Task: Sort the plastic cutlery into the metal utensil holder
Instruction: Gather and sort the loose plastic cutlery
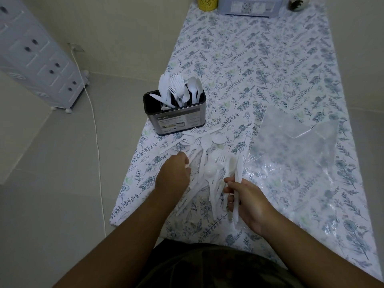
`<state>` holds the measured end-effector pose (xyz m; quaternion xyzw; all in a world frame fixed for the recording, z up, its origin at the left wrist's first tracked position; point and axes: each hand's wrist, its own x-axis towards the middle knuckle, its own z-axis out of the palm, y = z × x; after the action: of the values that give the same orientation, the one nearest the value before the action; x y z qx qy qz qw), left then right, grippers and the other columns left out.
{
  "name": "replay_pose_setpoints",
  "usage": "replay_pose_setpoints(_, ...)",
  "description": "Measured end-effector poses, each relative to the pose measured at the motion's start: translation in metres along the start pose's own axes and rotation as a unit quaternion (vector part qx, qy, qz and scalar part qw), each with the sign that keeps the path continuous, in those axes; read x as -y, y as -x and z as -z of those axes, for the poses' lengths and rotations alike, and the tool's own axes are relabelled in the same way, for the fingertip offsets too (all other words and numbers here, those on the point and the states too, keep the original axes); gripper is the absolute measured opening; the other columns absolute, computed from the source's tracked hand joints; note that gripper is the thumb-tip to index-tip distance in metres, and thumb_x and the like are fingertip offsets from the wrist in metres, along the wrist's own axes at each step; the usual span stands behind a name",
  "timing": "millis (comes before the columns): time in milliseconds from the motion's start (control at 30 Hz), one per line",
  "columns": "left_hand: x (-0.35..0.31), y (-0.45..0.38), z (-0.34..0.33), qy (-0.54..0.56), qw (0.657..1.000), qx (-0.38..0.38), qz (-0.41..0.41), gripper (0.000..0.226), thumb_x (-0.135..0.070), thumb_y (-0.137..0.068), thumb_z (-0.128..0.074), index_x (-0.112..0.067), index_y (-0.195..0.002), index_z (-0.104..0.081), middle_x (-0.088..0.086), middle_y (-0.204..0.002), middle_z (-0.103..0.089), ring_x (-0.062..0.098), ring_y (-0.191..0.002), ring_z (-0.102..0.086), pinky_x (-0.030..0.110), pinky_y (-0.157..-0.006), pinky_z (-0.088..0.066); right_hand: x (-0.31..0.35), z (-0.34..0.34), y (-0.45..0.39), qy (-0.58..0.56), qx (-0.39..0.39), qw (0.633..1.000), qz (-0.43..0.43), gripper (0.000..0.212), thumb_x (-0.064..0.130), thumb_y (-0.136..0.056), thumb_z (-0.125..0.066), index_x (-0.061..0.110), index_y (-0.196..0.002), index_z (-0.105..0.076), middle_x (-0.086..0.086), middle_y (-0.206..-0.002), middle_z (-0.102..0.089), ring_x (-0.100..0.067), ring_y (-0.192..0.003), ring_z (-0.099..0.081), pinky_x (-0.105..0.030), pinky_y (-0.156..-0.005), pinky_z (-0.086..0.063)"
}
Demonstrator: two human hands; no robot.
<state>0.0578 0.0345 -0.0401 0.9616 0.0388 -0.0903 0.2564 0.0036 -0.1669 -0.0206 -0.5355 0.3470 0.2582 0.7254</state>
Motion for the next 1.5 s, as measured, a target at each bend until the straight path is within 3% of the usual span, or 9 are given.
replay_pose_setpoints(167,0.006,0.025,0.012,0.084,0.994,-0.058,0.041,0.021,-0.018,-0.092,-0.068,-0.014,-0.112,-0.063,-0.003,-0.092,-0.06,0.01,-0.082,-0.059,0.016,-0.066,-0.039,0.002,-0.006,0.002,-0.056,0.013,0.998,-0.01,0.02,0.012,-0.102,-0.054,0.002,-0.116,-0.064,-0.01,-0.076,-0.057,-0.018,-0.058,-0.05,-0.031,-0.054,-0.043)
replay_pose_setpoints(367,-0.02,0.063,-0.006,0.172,0.982,0.079,-0.023,0.022,-0.026,-0.088,-0.073,-0.021,-0.109,-0.072,-0.01,-0.084,-0.066,-0.008,-0.065,-0.057,0.003,-0.058,-0.039,0.001,-0.017,0.008,-0.071,0.075,0.995,0.002,0.018,0.015,-0.098,-0.063,0.002,-0.111,-0.063,-0.014,-0.087,-0.07,-0.028,-0.083,-0.07,-0.041,-0.077,-0.059)
replay_pose_setpoints(500,-0.024,0.065,-0.011,0.126,0.969,0.123,-0.171,0.018,-0.029,-0.091,-0.068,-0.028,-0.108,-0.074,-0.006,-0.084,-0.067,-0.001,-0.066,-0.051,0.01,-0.064,-0.036,-0.002,-0.012,0.011,-0.077,0.067,0.995,-0.004,0.008,0.006,-0.1,-0.057,0.003,-0.103,-0.063,-0.02,-0.09,-0.068,-0.03,-0.084,-0.07,-0.039,-0.07,-0.061)
replay_pose_setpoints(700,-0.031,0.061,-0.02,0.061,0.958,0.148,-0.238,0.019,-0.027,-0.095,-0.057,-0.016,-0.103,-0.069,0.001,-0.087,-0.062,0.007,-0.072,-0.049,0.029,-0.069,-0.046,-0.011,-0.005,0.007,-0.042,0.045,0.998,-0.001,0.023,0.0,-0.101,-0.053,0.011,-0.118,-0.062,-0.017,-0.103,-0.072,-0.023,-0.079,-0.073,-0.037,-0.07,-0.059)
replay_pose_setpoints(867,-0.007,0.045,-0.021,0.108,0.992,0.01,-0.06,0.016,-0.017,-0.094,-0.057,-0.014,-0.108,-0.063,-0.002,-0.101,-0.058,0.007,-0.087,-0.058,0.022,-0.078,-0.05,-0.009,0.007,0.003,-0.087,0.022,0.996,-0.023,0.026,-0.009,-0.1,-0.044,0.005,-0.11,-0.063,-0.009,-0.072,-0.054,-0.017,-0.059,-0.051,-0.032,-0.064,-0.05)
replay_pose_setpoints(933,0.004,0.037,-0.023,0.079,0.997,0.022,0.004,0.023,-0.024,-0.092,-0.062,-0.016,-0.114,-0.059,-0.001,-0.104,-0.054,0.013,-0.094,-0.057,0.028,-0.082,-0.05,-0.011,0.01,0.003,-0.08,0.013,0.996,-0.038,0.028,-0.008,-0.096,-0.041,0.001,-0.109,-0.064,-0.007,-0.067,-0.045,-0.017,-0.055,-0.04,-0.03,-0.058,-0.038)
replay_pose_setpoints(1167,0.015,0.018,-0.025,0.003,0.999,0.019,0.029,0.012,-0.019,-0.096,-0.054,-0.011,-0.093,-0.063,0.004,-0.086,-0.065,0.018,-0.077,-0.061,0.034,-0.068,-0.054,-0.008,0.007,0.007,-0.021,-0.007,0.998,-0.055,0.005,0.009,-0.099,-0.054,0.009,-0.095,-0.056,-0.003,-0.063,-0.044,-0.014,-0.047,-0.035,-0.031,-0.052,-0.031)
replay_pose_setpoints(1400,0.022,0.029,-0.026,0.067,0.997,-0.01,0.047,0.009,-0.022,-0.093,-0.063,-0.017,-0.093,-0.056,0.001,-0.088,-0.059,0.012,-0.075,-0.057,0.024,-0.062,-0.042,-0.008,0.009,0.009,-0.012,0.013,0.998,-0.057,0.016,0.025,-0.099,-0.061,0.01,-0.099,-0.059,-0.002,-0.058,-0.044,-0.015,-0.048,-0.038,-0.031,-0.051,-0.035)
replay_pose_setpoints(1500,0.021,0.035,-0.028,0.079,0.995,0.006,0.059,0.016,-0.027,-0.09,-0.068,-0.019,-0.089,-0.054,-0.001,-0.08,-0.06,0.012,-0.07,-0.06,0.032,-0.061,-0.053,-0.008,0.009,0.008,-0.009,0.014,0.998,-0.054,0.022,0.031,-0.103,-0.055,0.01,-0.101,-0.061,-0.001,-0.058,-0.043,-0.016,-0.048,-0.039,-0.031,-0.049,-0.037)
